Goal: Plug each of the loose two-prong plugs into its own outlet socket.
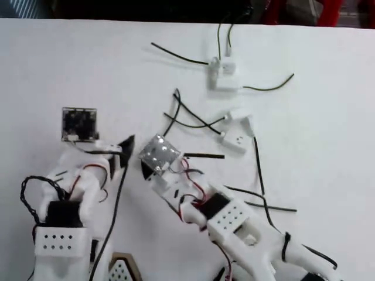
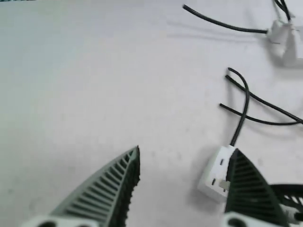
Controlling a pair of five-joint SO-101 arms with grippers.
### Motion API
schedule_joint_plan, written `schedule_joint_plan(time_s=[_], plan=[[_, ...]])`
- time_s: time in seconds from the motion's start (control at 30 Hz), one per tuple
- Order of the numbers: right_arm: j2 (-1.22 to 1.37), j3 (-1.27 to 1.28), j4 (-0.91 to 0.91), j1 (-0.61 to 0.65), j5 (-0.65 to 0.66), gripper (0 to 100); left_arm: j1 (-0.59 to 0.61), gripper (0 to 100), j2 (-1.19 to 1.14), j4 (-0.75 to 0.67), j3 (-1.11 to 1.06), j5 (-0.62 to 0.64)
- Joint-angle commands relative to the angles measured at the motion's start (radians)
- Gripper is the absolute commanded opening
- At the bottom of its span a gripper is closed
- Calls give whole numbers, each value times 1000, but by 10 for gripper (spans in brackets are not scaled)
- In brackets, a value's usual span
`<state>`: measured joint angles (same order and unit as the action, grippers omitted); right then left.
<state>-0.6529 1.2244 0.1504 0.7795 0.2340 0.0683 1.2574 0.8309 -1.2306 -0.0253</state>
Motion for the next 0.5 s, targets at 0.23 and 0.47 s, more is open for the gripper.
schedule_joint_plan(time_s=[0.23,0.47], plan=[[351,-413,229,-16,38,16,166,294,28,3,-12,58],[420,-577,440,-16,69,17,171,294,28,-12,-37,52]])
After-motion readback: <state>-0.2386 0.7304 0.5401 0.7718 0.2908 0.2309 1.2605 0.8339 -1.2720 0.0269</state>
